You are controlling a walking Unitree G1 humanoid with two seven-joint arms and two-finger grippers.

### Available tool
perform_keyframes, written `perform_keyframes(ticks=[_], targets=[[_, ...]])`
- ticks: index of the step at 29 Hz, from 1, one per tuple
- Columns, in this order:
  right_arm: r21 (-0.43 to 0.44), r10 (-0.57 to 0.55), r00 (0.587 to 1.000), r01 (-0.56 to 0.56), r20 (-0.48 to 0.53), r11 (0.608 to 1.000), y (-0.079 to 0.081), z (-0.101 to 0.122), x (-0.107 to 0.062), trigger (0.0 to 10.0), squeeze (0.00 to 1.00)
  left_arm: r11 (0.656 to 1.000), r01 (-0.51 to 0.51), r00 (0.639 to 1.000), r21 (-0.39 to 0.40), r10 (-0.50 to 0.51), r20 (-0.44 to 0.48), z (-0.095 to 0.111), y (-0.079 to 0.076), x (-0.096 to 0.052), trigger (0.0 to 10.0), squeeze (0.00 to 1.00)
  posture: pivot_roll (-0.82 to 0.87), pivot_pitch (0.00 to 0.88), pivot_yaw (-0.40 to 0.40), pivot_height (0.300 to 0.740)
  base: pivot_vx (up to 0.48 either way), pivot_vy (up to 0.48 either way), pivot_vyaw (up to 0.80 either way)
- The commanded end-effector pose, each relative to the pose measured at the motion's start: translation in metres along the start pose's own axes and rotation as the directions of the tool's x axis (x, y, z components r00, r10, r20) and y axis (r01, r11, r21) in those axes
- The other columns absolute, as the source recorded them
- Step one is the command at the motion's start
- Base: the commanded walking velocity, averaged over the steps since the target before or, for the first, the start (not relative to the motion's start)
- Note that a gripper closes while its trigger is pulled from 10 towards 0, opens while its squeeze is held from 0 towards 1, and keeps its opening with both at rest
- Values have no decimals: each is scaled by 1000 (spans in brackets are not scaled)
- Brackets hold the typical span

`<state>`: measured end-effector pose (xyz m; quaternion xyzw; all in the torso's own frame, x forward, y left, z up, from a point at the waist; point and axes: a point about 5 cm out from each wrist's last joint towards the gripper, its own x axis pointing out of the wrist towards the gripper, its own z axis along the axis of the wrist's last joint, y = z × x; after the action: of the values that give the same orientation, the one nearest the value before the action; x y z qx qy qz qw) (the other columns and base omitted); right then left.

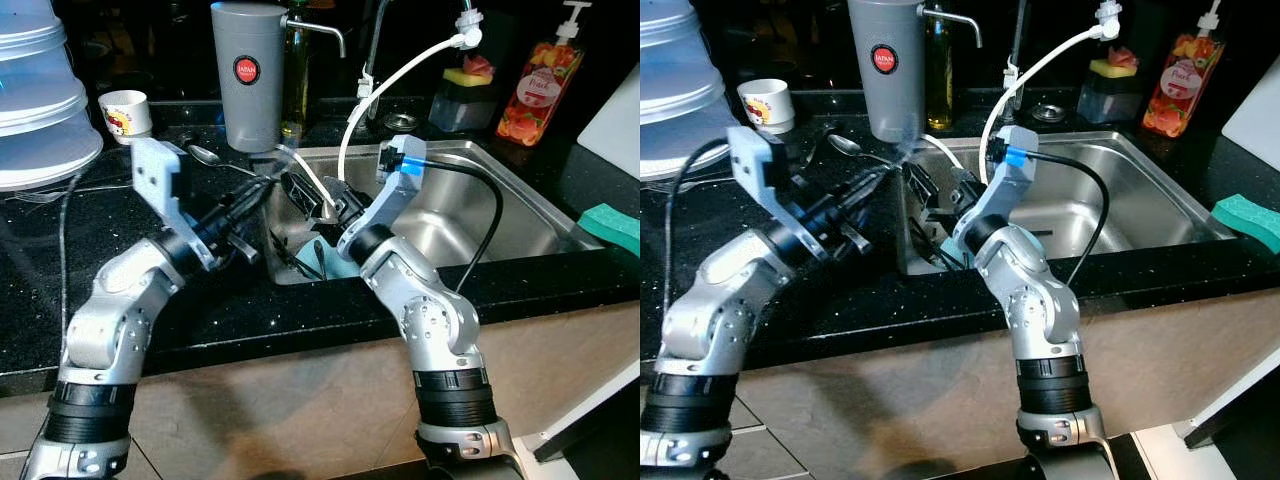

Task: Kitchen organization

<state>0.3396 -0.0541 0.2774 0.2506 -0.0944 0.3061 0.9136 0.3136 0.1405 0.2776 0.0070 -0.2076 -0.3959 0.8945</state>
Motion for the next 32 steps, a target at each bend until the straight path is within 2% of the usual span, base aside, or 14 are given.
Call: perform_keyframes(ticks=[1, 10, 12, 13, 14, 15, 16, 21, 24, 30, 32], targets=[[83, 28, 1000, -29, 10, 996, 13, -5, 3, 10000, 0, 999, 51, 997, 17, -50, -51, -8, -10, 1, 0, 0, 16, 73, -7, 740, 0, 0, 0], [120, -8, 1000, 5, 25, 993, 9, -2, 5, 10000, 0, 996, 83, 994, 45, -79, -75, -10, -15, 3, 0, 0, 17, 69, -1, 740, 0, 0, 0], [136, -12, 1000, 8, 29, 991, 8, -1, 5, 10000, 0, 997, 59, 995, 58, -54, -81, -11, -12, 3, 0, 0, 17, 69, -1, 740, 0, 0, 0], [156, -8, 1000, 4, 24, 988, 7, -1, 4, 10000, 0, 994, -11, 995, 113, 22, -98, -13, -2, 2, 0, 0, 17, 68, 0, 740, 0, 0, 0], [156, -8, 1000, 4, 24, 988, 7, -1, 4, 10000, 0, 994, -11, 995, 113, 22, -98, -13, -2, 2, 0, 0, 17, 68, 0, 740, 0, 0, 0], [173, -4, 1000, 0, 22, 985, 6, -1, 3, 10000, 0, 983, -80, 989, 168, 100, -112, -14, 8, 0, 0, 0, 17, 68, 0, 740, 0, 0, 0], [178, -2, 1000, -2, 23, 984, 6, -1, 3, 10000, 0, 976, -107, 985, 187, 130, -115, -14, 12, -1, 0, 0, 17, 68, 0, 740, 0, 0, 0], [208, 26, 999, -31, 30, 978, 10, 1, 3, 10000, 0, 964, -162, 976, 211, 188, -107, -14, 19, -2, 0, 0, 12, 65, 2, 740, 0, 0, 0], [217, 43, 999, -49, 31, 975, 13, 2, 4, 10000, 0, 972, -134, 983, 193, 155, -94, -15, 13, 1, 0, 0, 11, 64, 1, 740, 0, 0, 0], [227, 56, 998, -56, 11, 972, 15, -1, 5, 10000, 0, 991, -19, 998, 132, 27, -58, -18, -10, 10, 0, 0, 11, 64, 1, 740, 0, 0, 0], [230, 55, 998, -55, 7, 972, 15, -2, 4, 10000, 0, 992, -10, 998, 123, 16, -54, -19, -12, 10, 0, 0, 11, 64, 1, 740, 0, 0, 0]])
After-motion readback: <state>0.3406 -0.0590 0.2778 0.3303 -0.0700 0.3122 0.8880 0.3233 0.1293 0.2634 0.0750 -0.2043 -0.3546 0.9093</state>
